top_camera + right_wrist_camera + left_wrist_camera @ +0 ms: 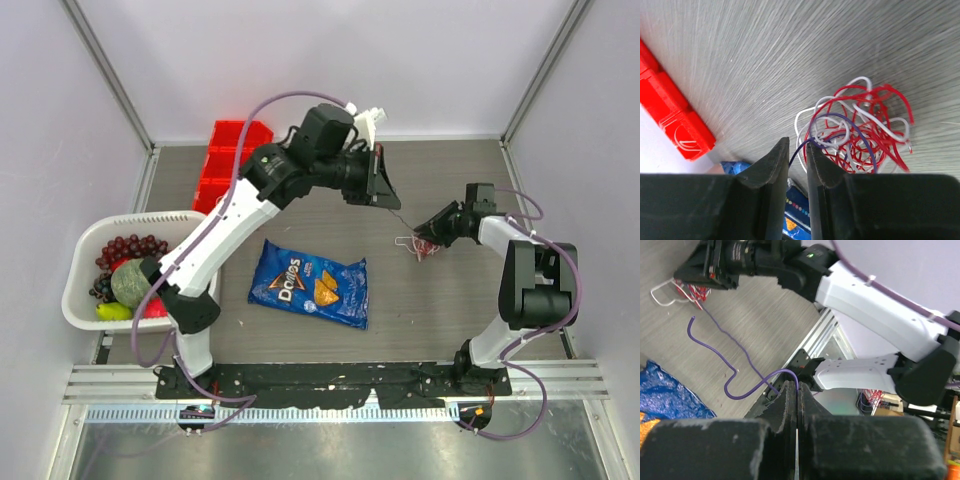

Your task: Untangle the cables

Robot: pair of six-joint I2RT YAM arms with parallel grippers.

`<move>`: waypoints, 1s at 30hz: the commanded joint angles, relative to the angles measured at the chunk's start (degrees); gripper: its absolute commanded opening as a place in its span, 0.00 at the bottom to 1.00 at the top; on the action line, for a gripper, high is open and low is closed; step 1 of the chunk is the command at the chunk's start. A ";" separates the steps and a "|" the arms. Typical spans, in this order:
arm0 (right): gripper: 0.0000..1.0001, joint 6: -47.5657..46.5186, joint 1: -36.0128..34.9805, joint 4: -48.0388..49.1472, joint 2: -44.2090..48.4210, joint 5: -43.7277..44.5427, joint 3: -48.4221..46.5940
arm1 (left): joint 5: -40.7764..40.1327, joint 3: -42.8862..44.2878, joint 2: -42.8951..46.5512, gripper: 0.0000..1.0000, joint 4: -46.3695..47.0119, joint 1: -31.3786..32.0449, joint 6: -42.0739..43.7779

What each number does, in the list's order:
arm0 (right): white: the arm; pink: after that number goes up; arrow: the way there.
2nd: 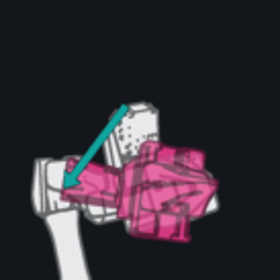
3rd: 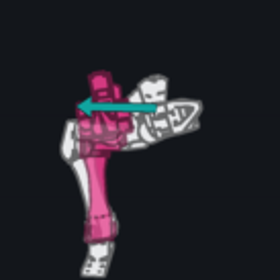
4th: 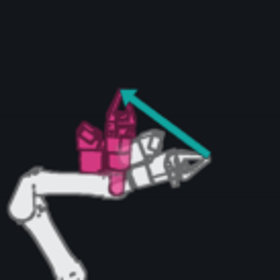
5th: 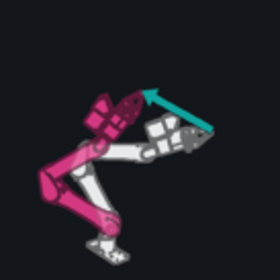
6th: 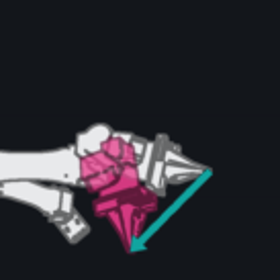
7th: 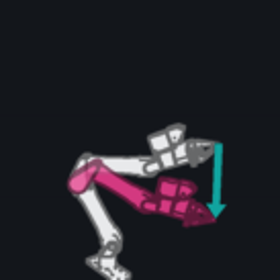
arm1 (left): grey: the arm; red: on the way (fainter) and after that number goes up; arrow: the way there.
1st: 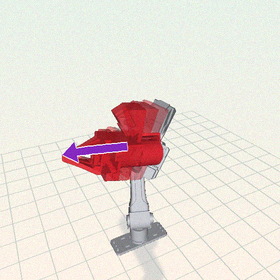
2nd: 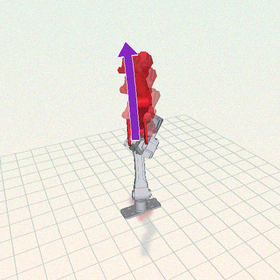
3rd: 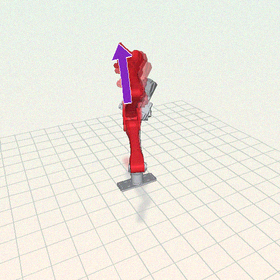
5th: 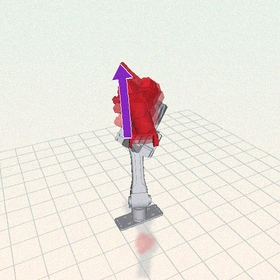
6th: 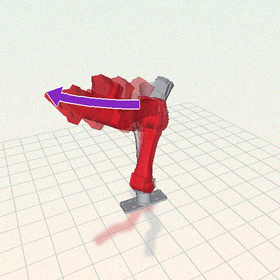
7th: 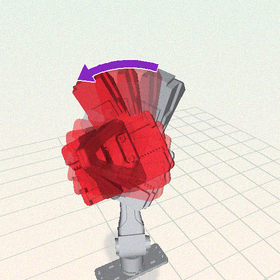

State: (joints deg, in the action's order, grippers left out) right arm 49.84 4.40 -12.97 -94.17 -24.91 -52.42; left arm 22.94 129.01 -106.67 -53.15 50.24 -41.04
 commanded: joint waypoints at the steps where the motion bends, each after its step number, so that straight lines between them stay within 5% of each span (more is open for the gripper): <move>1: 0.27 -4.31 1.04 -2.84 0.74 5.48 -2.42 | -2.10 6.95 5.77 0.00 -0.74 0.04 3.15; 20: 0.41 -11.43 2.71 -8.38 0.83 14.97 -3.21 | -3.52 12.40 17.11 0.00 16.40 -6.29 1.49; 30: 0.44 -11.70 2.89 -8.82 1.10 16.29 -3.21 | 6.67 14.43 20.45 0.00 21.93 -21.75 -7.38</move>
State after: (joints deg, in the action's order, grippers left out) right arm 39.24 6.90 -21.85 -94.17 -11.53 -54.33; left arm 23.29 140.84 -89.49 -38.79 33.78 -43.11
